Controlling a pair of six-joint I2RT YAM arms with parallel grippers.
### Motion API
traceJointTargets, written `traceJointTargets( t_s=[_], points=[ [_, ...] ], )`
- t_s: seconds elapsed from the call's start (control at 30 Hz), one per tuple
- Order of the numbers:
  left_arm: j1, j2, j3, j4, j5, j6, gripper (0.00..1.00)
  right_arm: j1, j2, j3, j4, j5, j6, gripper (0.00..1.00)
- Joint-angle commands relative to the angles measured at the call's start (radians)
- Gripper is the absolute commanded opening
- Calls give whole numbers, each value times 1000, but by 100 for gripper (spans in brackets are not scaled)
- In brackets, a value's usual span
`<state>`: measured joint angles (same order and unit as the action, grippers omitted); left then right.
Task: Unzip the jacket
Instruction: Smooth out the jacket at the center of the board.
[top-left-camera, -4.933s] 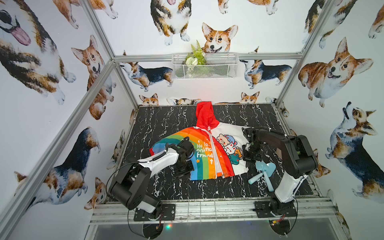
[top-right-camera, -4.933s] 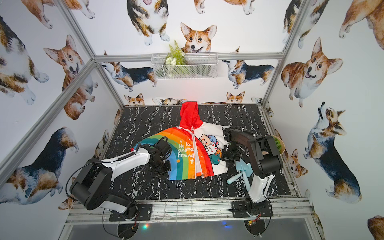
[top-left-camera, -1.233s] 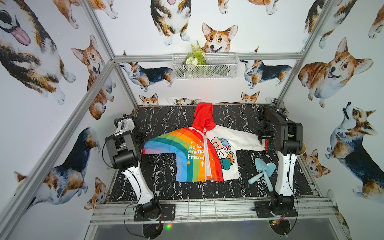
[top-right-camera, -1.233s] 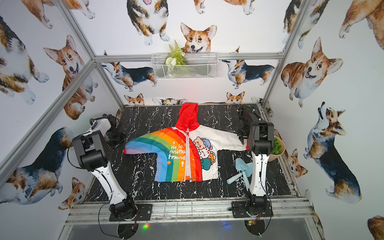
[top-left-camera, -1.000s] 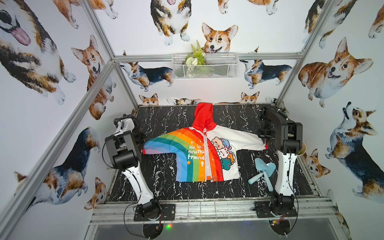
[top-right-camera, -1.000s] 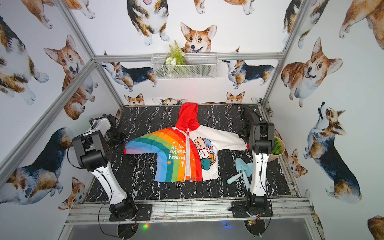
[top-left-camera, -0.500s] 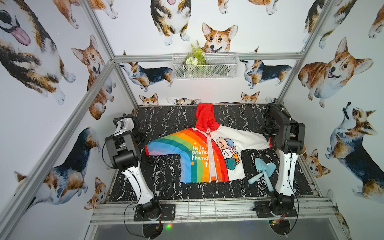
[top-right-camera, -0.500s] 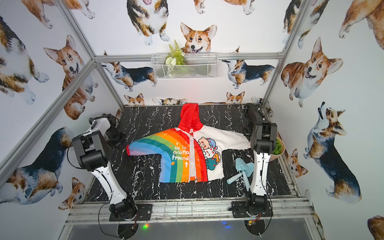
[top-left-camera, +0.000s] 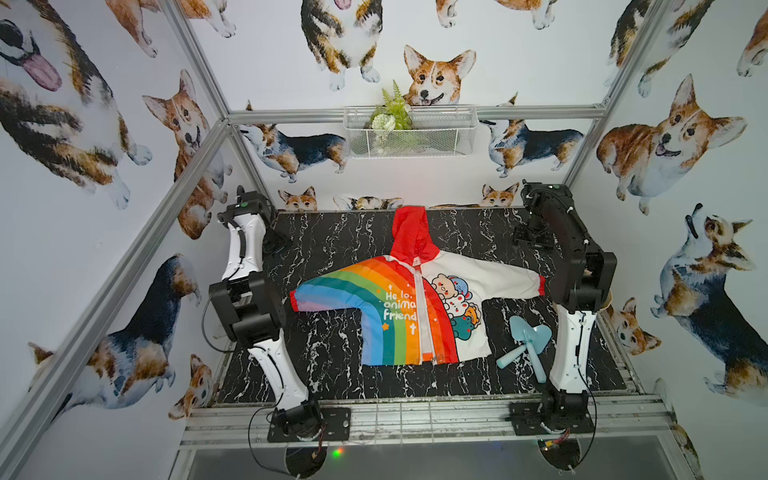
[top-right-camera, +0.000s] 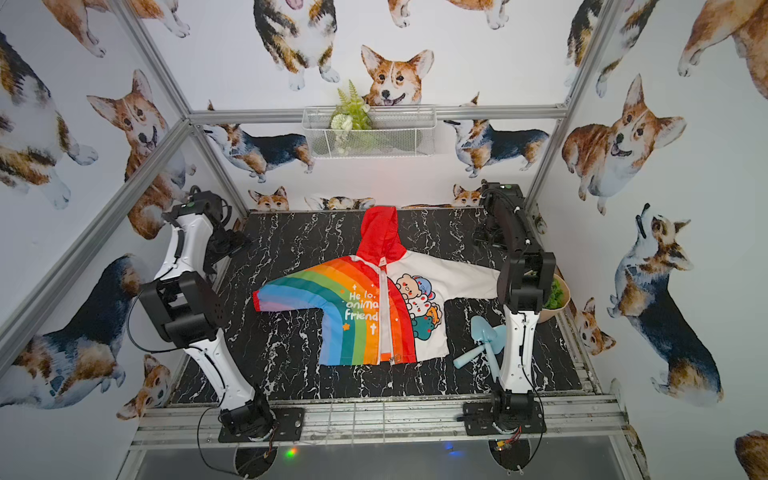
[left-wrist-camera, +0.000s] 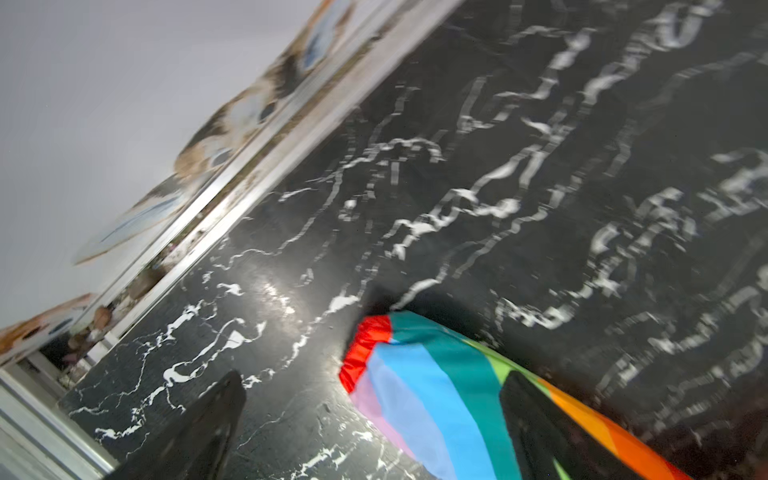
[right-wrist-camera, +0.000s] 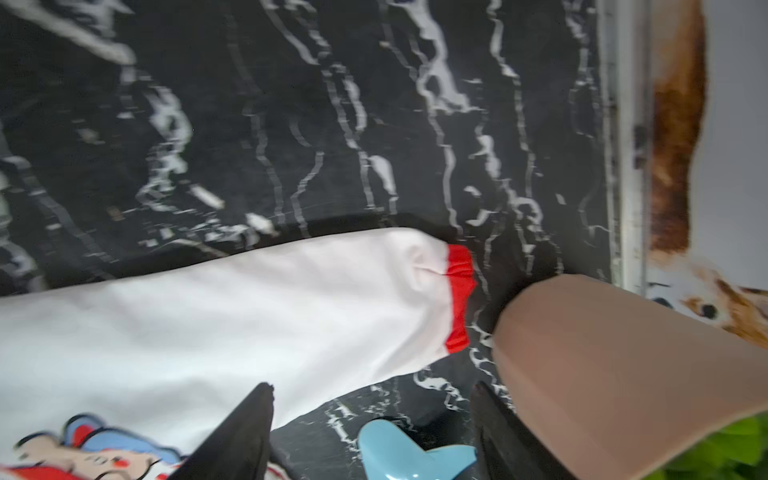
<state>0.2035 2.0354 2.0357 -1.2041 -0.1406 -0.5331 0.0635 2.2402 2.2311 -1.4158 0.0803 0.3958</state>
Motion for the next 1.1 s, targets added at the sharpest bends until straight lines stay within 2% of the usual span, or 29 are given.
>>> traceJointTargets(
  t_s=[0.0, 0.2, 0.3, 0.63, 0.8, 1.07],
  points=[
    [-109, 66, 136, -69, 9, 59, 96, 42, -1, 5, 73, -214, 51, 74],
    [-298, 264, 409, -29, 169, 22, 95, 120, 34, 7, 173, -362, 141, 73],
    [-358, 333, 469, 42, 236, -4, 94, 143, 50, 6, 198, -394, 169, 73],
    [-468, 451, 473, 320, 366, -35, 88, 202, 76, -8, 245, -568, 217, 72],
    [-498, 502, 477, 433, 391, -54, 79, 214, 57, -18, 210, -573, 191, 70],
    [-533, 560, 481, 469, 409, -26, 67, 215, 49, -35, 196, -582, 176, 69]
  ],
)
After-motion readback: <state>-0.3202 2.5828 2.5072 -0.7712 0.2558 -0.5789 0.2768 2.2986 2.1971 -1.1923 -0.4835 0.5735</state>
